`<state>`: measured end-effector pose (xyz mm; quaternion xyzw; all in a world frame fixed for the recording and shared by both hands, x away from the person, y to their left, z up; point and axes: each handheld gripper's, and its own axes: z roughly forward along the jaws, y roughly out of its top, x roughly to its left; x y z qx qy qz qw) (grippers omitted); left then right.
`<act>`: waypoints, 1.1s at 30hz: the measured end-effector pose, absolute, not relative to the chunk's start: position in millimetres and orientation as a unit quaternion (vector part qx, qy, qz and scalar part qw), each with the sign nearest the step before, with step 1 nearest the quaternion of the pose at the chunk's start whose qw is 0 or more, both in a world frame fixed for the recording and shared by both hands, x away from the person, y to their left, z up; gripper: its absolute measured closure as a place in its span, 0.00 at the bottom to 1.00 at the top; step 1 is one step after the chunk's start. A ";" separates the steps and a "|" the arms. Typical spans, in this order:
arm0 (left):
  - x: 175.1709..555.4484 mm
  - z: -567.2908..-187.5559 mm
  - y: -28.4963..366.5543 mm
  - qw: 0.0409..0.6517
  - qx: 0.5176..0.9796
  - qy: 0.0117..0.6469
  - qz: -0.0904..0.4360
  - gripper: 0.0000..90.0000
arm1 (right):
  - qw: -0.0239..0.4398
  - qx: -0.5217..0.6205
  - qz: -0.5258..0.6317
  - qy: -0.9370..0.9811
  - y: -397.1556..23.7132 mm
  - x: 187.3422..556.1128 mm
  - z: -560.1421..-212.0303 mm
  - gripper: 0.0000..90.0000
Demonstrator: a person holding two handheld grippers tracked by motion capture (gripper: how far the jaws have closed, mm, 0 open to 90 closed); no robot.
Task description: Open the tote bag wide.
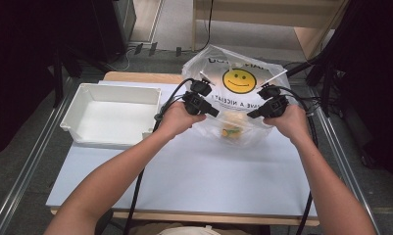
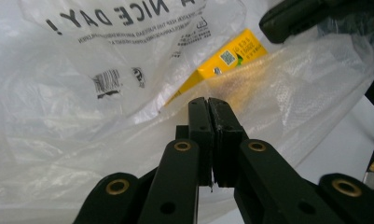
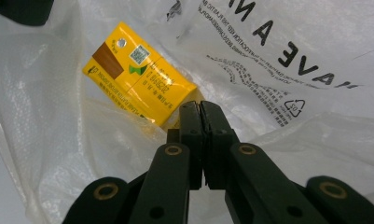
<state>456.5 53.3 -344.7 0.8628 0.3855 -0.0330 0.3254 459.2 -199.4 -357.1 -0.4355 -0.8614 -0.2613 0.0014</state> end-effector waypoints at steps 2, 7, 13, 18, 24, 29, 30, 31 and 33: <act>457.9 -344.0 52.8 0.326 0.861 0.388 -0.031 1.00 | 0.000 -0.434 -0.261 -0.862 -199.5 458.1 -358.2 1.00; 468.5 -344.7 50.5 0.323 0.858 0.398 -0.019 1.00 | 0.001 -0.432 -0.262 -0.863 -200.8 452.8 -363.2 1.00; 472.2 -354.9 47.9 0.311 0.861 0.402 -0.027 1.00 | 0.007 -0.438 -0.266 -0.859 -204.7 446.3 -367.1 1.00; 469.6 -363.0 47.8 0.314 0.859 0.402 -0.031 1.00 | 0.007 -0.440 -0.273 -0.855 -210.5 440.8 -373.5 0.99; 465.5 -373.3 49.8 0.318 0.857 0.403 -0.036 1.00 | 0.007 -0.444 -0.282 -0.851 -215.2 432.6 -382.3 0.99; 462.6 -385.2 53.3 0.311 0.859 0.405 -0.046 1.00 | 0.010 -0.449 -0.292 -0.844 -217.3 429.2 -391.5 0.99; 462.4 -387.5 54.3 0.310 0.859 0.404 -0.047 1.00 | 0.012 -0.450 -0.292 -0.844 -217.9 428.5 -393.4 0.99; 461.4 -390.7 55.5 0.306 0.860 0.405 -0.047 1.00 | 0.013 -0.449 -0.294 -0.844 -218.5 428.0 -395.5 0.99; 461.3 -392.9 56.6 0.306 0.861 0.404 -0.048 1.00 | 0.014 -0.451 -0.293 -0.843 -219.8 427.2 -397.6 0.99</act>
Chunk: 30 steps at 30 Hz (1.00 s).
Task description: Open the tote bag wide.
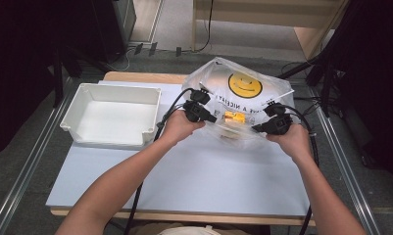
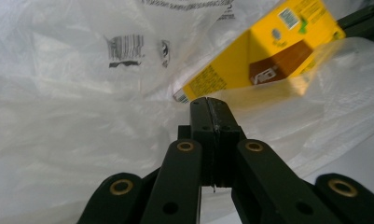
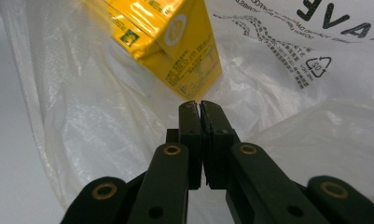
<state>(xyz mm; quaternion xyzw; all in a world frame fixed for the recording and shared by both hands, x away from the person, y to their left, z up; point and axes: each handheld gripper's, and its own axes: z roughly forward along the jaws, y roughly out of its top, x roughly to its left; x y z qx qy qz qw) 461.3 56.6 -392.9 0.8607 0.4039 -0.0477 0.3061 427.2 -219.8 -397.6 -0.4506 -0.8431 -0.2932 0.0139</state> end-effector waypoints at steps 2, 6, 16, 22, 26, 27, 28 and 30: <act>462.2 -396.9 58.9 0.305 0.862 0.402 -0.046 1.00 | 0.013 -0.453 -0.297 -0.841 -221.3 426.5 -400.0 0.99; 466.7 -408.7 65.4 0.299 0.864 0.402 -0.047 1.00 | 0.015 -0.460 -0.301 -0.835 -227.1 426.7 -407.5 0.98; 476.4 -419.6 72.6 0.299 0.854 0.423 -0.041 1.00 | 0.006 -0.465 -0.311 -0.829 -232.4 426.9 -420.2 0.99; 482.5 -426.3 74.7 0.298 0.851 0.431 -0.037 1.00 | -0.013 -0.459 -0.348 -0.817 -241.7 426.1 -427.9 0.99; 491.9 -431.7 79.7 0.296 0.872 0.389 -0.015 1.00 | -0.008 -0.470 -0.353 -0.809 -245.4 426.0 -436.4 0.99; 493.1 -432.5 80.3 0.297 0.874 0.385 -0.013 1.00 | -0.006 -0.471 -0.351 -0.809 -245.7 426.1 -438.8 0.99; 493.1 -432.5 80.3 0.297 0.874 0.385 -0.013 1.00 | -0.009 -0.468 -0.352 -0.811 -246.3 426.6 -441.5 0.99; 495.9 -435.1 81.2 0.301 0.877 0.376 -0.007 1.00 | -0.011 -0.471 -0.353 -0.808 -247.3 426.5 -444.2 0.99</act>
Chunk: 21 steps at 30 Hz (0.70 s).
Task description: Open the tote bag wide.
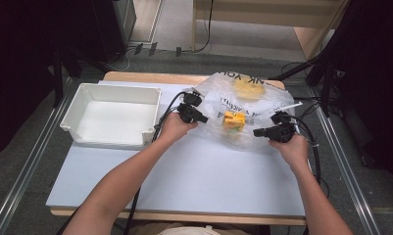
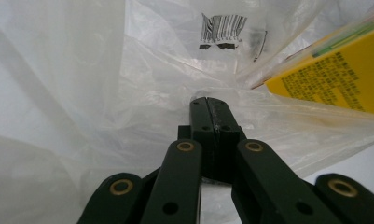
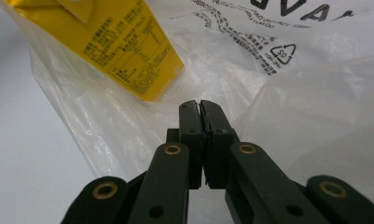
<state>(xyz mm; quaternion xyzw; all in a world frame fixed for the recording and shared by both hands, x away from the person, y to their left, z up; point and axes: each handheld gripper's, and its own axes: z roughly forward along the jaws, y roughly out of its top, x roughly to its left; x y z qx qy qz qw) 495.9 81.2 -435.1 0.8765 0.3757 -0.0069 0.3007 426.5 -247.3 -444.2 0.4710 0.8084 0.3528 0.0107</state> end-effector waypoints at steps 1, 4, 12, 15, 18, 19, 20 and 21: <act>495.8 -435.7 81.1 0.300 0.875 0.379 -0.008 1.00 | 0.013 0.468 0.358 0.808 -248.5 426.5 -445.7 0.99; 497.8 -440.1 82.3 0.294 0.876 0.383 -0.007 1.00 | 0.017 0.475 0.360 0.803 -254.7 425.9 -450.4 0.99; 494.2 -446.0 82.0 0.307 0.845 0.437 -0.015 1.00 | 0.014 0.499 0.371 0.783 -267.5 424.5 -463.5 1.00; 494.5 -446.5 84.1 0.317 0.841 0.438 -0.015 1.00 | 0.010 0.510 0.363 0.780 -269.9 424.7 -467.4 1.00; 497.8 -447.6 87.0 0.313 0.853 0.417 0.000 1.00 | 0.012 0.504 0.369 0.780 -272.2 426.3 -470.6 1.00; 495.2 -447.7 85.4 0.314 0.841 0.441 -0.006 1.00 | 0.013 0.512 0.366 0.777 -273.0 425.7 -470.8 1.00; 495.9 -449.0 86.8 0.324 0.835 0.445 -0.017 1.00 | 0.011 0.515 0.365 0.775 -274.4 426.1 -472.1 1.00; 495.9 -449.0 86.8 0.324 0.835 0.445 -0.017 1.00 | 0.011 0.515 0.365 0.775 -274.4 426.1 -472.1 1.00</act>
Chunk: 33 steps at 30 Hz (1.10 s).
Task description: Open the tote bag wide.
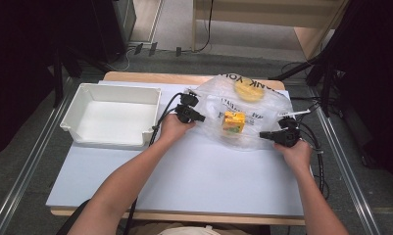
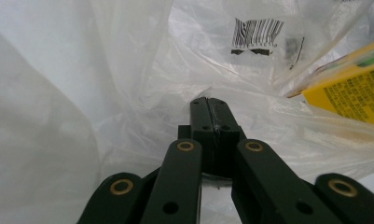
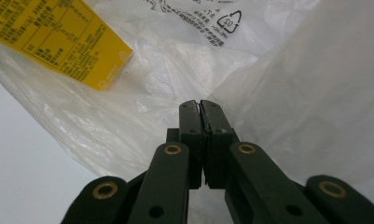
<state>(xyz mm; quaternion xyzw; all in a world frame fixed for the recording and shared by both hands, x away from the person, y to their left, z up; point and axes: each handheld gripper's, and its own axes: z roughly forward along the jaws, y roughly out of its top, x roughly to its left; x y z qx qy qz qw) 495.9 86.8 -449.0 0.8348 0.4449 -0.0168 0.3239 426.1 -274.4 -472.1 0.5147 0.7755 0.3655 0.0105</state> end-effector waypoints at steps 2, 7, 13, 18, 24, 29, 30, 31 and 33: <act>495.0 -449.8 89.0 0.331 0.834 0.442 -0.009 1.00 | 0.011 0.516 0.365 0.775 -275.9 426.5 -472.7 0.99; 502.1 -454.6 94.7 0.314 0.865 0.391 0.012 1.00 | 0.002 0.526 0.355 0.773 -275.6 427.9 -474.3 1.00; 496.2 -448.1 93.2 0.322 0.859 0.399 0.001 1.00 | 0.016 0.517 0.349 0.782 -271.7 425.4 -467.4 1.00; 475.8 -425.3 88.7 0.338 0.844 0.416 -0.011 1.00 | 0.041 0.495 0.356 0.791 -272.3 414.9 -445.5 1.00; 464.2 -406.7 86.1 0.350 0.848 0.398 -0.010 1.00 | 0.047 0.485 0.358 0.797 -270.1 405.9 -427.3 0.99; 455.2 -387.2 85.6 0.359 0.851 0.382 -0.008 1.00 | 0.049 0.470 0.366 0.802 -263.5 400.7 -404.4 1.00; 454.6 -384.1 86.6 0.361 0.851 0.380 -0.007 1.00 | 0.053 0.466 0.365 0.804 -262.5 400.5 -400.8 1.00; 454.1 -380.5 88.0 0.363 0.851 0.379 -0.008 1.00 | 0.054 0.463 0.366 0.805 -261.5 400.0 -397.2 1.00; 453.7 -372.7 90.4 0.371 0.849 0.376 -0.004 1.00 | 0.054 0.459 0.370 0.806 -259.4 399.3 -389.9 1.00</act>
